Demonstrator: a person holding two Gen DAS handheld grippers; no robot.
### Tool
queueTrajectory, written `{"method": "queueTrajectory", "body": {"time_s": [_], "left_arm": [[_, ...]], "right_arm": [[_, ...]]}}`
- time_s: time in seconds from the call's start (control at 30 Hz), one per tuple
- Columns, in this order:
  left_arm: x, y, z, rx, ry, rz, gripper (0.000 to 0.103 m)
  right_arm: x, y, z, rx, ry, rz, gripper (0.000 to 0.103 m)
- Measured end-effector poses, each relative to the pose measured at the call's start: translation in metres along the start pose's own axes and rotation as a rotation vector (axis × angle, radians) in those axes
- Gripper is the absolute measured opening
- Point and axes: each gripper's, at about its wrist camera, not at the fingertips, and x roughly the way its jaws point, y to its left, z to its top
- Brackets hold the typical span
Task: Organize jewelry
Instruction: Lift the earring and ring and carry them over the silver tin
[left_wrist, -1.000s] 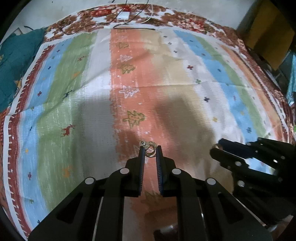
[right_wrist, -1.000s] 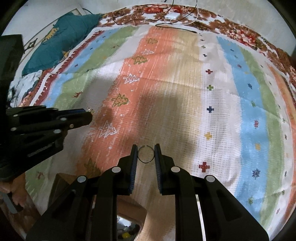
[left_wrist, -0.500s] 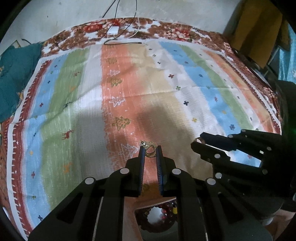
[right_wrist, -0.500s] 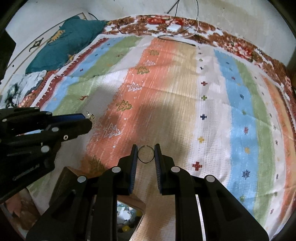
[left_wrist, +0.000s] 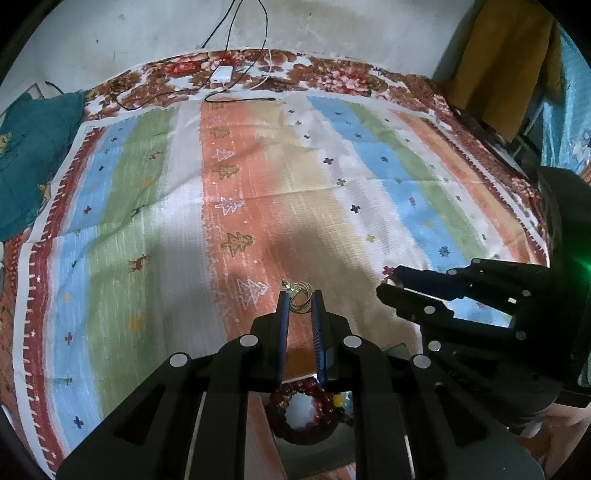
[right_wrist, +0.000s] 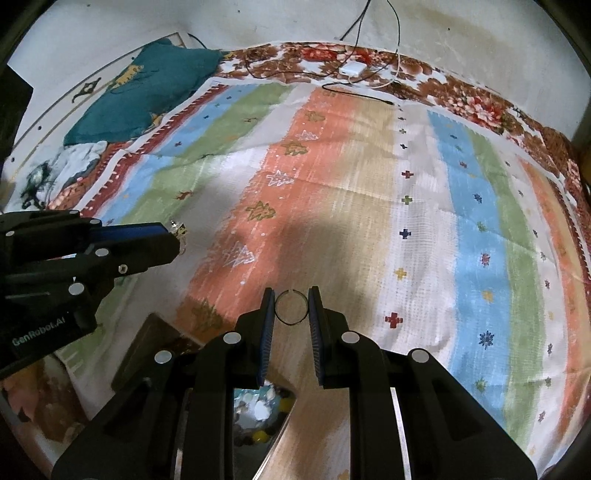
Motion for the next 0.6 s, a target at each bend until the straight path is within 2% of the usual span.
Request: {"method": "queueTrajectory", "body": {"time_s": [0.6], "left_arm": [[-0.029,-0.005,-0.038,-0.004,-0.031,-0.037,0.011]], "right_arm": [[-0.023,0.017,-0.028,-0.022,-0.020,0.047,0.019]]}}
